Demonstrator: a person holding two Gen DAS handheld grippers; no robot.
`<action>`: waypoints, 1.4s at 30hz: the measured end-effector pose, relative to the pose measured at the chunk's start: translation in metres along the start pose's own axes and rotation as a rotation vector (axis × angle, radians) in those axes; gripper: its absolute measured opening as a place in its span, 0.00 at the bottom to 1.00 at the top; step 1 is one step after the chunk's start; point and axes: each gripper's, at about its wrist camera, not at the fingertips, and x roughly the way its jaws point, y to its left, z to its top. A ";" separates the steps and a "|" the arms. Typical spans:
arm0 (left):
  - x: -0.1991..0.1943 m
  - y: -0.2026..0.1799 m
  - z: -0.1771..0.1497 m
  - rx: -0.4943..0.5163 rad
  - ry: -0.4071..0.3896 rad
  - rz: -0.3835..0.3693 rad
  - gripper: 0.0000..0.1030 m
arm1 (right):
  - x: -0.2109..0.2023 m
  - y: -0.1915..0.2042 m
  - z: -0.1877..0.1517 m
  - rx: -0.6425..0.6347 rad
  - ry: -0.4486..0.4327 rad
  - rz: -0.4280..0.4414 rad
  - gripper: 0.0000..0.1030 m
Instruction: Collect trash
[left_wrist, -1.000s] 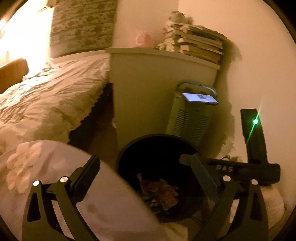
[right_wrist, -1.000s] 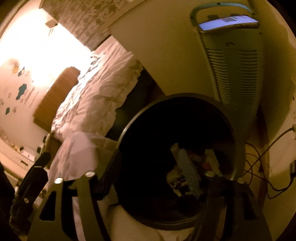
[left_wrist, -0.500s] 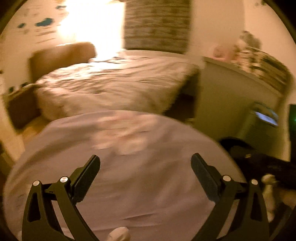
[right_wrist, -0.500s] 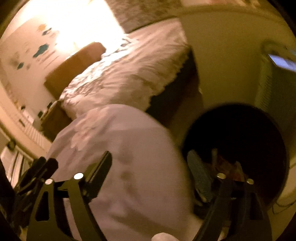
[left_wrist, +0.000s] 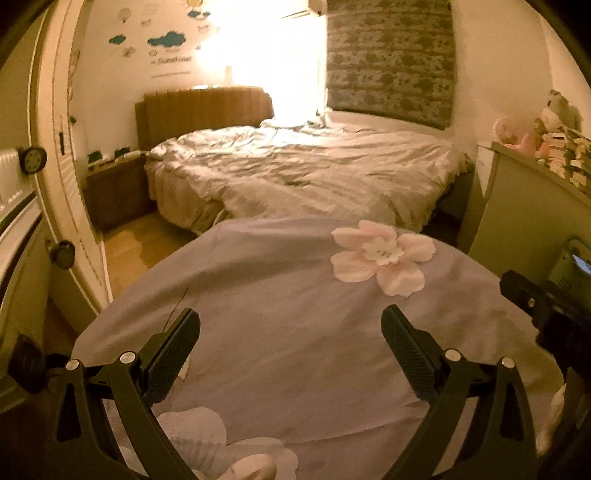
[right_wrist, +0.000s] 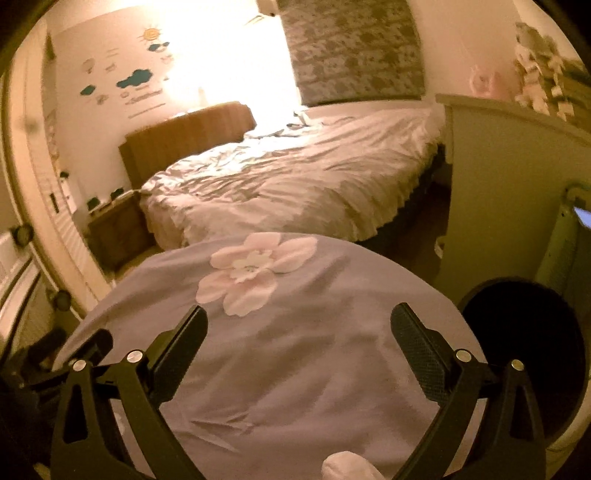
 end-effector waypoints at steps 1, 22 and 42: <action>0.000 0.002 -0.001 -0.003 0.008 0.001 0.95 | -0.002 0.002 -0.002 -0.012 -0.007 -0.005 0.95; 0.009 0.012 -0.015 -0.029 0.037 -0.035 0.95 | -0.025 0.025 -0.025 -0.149 -0.130 -0.049 0.95; 0.012 0.010 -0.020 -0.012 0.044 -0.044 0.95 | -0.029 0.027 -0.027 -0.142 -0.145 -0.048 0.95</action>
